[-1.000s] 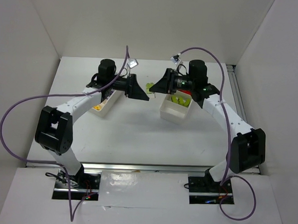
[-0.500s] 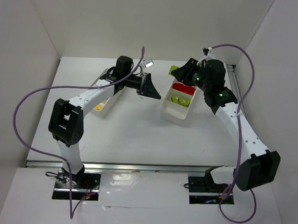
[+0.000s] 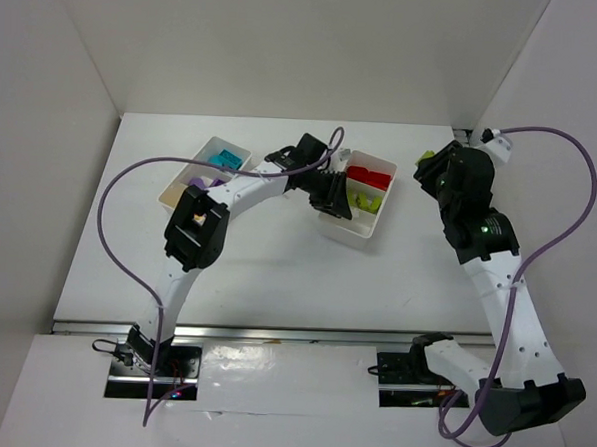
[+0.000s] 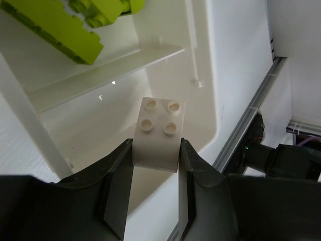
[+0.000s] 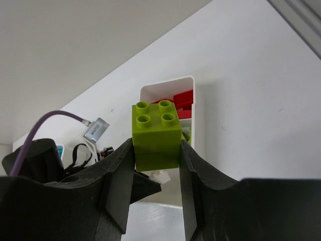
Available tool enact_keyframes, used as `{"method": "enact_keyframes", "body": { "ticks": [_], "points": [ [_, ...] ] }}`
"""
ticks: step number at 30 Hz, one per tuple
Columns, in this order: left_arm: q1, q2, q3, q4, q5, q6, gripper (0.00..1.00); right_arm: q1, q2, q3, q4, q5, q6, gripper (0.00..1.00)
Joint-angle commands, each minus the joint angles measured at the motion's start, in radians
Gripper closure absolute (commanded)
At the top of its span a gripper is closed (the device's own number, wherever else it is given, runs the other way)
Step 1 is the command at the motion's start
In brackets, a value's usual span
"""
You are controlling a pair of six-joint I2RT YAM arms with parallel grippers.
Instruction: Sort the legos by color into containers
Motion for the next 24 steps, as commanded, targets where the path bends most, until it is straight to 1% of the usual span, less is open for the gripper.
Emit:
{"method": "enact_keyframes", "body": {
  "ticks": [1, 2, 4, 6, 7, 9, 10, 12, 14, 15, 17, 18, 19, 20, 21, 22, 23, 24],
  "points": [
    [0.008, 0.014, 0.052, -0.042, -0.013, -0.024, 0.92, -0.011, -0.024, 0.007, -0.028, 0.067, -0.009, 0.91],
    [0.008, 0.015, 0.052, -0.042, -0.013, -0.024, 0.70, -0.011, -0.015, 0.007, -0.028, 0.067, -0.009, 0.91],
    [0.008, 0.015, 0.052, -0.053, -0.013, -0.024, 0.53, -0.011, -0.015, 0.007, -0.040, 0.067, -0.018, 0.91],
    [0.008, -0.005, 0.052, -0.053, -0.023, -0.015, 0.39, -0.011, -0.006, 0.007, -0.040, 0.057, -0.018, 0.91],
    [0.008, -0.005, 0.052, -0.053, -0.023, -0.004, 0.28, -0.011, -0.006, 0.007, -0.030, 0.035, -0.018, 0.91],
    [0.008, -0.015, 0.052, -0.053, -0.010, -0.004, 0.24, -0.011, 0.003, -0.002, -0.019, 0.012, -0.018, 0.91],
    [0.008, -0.025, 0.052, -0.053, -0.010, -0.004, 0.19, -0.011, 0.012, -0.002, -0.019, 0.001, -0.018, 0.91],
    [0.008, -0.035, 0.052, -0.053, 0.018, 0.005, 0.19, -0.011, 0.025, -0.002, -0.019, -0.019, -0.029, 0.91],
    [0.008, -0.047, 0.061, -0.053, 0.051, 0.005, 0.19, -0.011, 0.034, -0.002, 0.001, -0.083, -0.064, 0.91],
    [0.008, -0.064, 0.070, -0.053, 0.065, 0.005, 0.21, -0.011, 0.057, 0.009, 0.013, -0.109, -0.075, 0.91],
    [0.008, -0.090, 0.084, -0.053, 0.095, 0.014, 0.24, -0.020, 0.072, 0.018, 0.041, -0.224, -0.100, 0.91],
    [0.008, -0.131, 0.084, -0.053, 0.130, 0.025, 0.26, -0.020, 0.083, 0.032, 0.050, -0.277, -0.136, 0.90],
    [0.018, -0.157, 0.084, -0.053, 0.148, 0.025, 0.26, -0.029, 0.107, 0.041, 0.050, -0.371, -0.146, 0.89],
    [0.030, -0.186, 0.056, -0.041, 0.168, 0.025, 0.27, -0.029, 0.117, 0.055, 0.063, -0.415, -0.155, 0.89],
    [0.045, -0.218, -0.003, -0.041, 0.200, 0.025, 0.27, -0.039, 0.126, 0.055, 0.079, -0.458, -0.170, 0.89],
    [0.083, -0.285, -0.042, -0.025, 0.214, 0.025, 0.27, -0.039, 0.140, 0.055, 0.101, -0.539, -0.170, 0.89],
    [0.108, -0.320, -0.081, -0.010, 0.228, 0.025, 0.27, -0.039, 0.140, 0.055, 0.113, -0.578, -0.179, 0.89],
    [0.155, -0.350, -0.156, 0.014, 0.268, 0.025, 0.26, -0.048, 0.151, 0.055, 0.130, -0.621, -0.179, 0.89]
  ]
}}
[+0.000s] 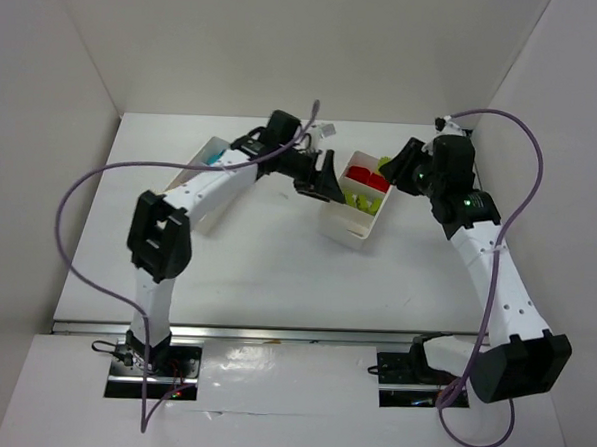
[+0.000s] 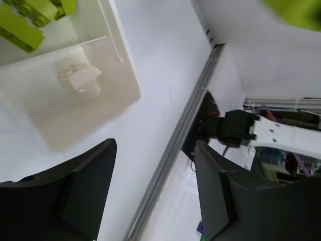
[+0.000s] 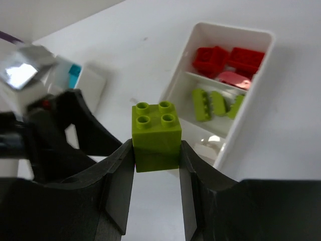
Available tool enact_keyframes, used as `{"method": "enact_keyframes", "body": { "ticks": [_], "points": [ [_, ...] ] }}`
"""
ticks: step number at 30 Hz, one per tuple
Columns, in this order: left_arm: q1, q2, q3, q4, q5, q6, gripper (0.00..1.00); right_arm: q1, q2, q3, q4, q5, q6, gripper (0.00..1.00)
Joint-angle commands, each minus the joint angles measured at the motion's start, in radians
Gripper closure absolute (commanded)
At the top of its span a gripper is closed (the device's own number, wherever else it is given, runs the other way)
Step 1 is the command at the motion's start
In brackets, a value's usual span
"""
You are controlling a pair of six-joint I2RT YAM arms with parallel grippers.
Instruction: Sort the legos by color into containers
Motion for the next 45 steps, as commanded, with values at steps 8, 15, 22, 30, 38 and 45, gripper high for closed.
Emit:
{"method": "enact_keyframes", "body": {
  "ticks": [8, 15, 22, 30, 38, 45],
  "points": [
    [0.224, -0.358, -0.353, 0.248, 0.287, -0.073, 0.18, -0.015, 0.176, 0.057, 0.213, -0.776, -0.061, 0.89],
    [0.276, -0.407, -0.431, 0.400, 0.388, -0.156, 0.14, 0.023, 0.236, 0.090, 0.184, -0.900, -0.107, 0.89],
    [0.249, -0.362, -0.388, 0.425, 0.411, -0.168, 0.11, 0.092, 0.279, 0.133, 0.141, -0.927, -0.155, 0.89],
    [0.238, -0.333, -0.387, 0.543, 0.462, -0.245, 0.12, 0.132, 0.322, 0.152, 0.130, -0.958, -0.166, 0.89],
    [0.220, -0.312, -0.385, 0.533, 0.471, -0.220, 0.18, 0.152, 0.341, 0.170, 0.130, -0.981, -0.166, 0.89],
    [0.220, -0.302, -0.385, 0.547, 0.480, -0.210, 0.27, 0.172, 0.373, 0.190, 0.121, -1.003, -0.176, 0.89]
  ]
}}
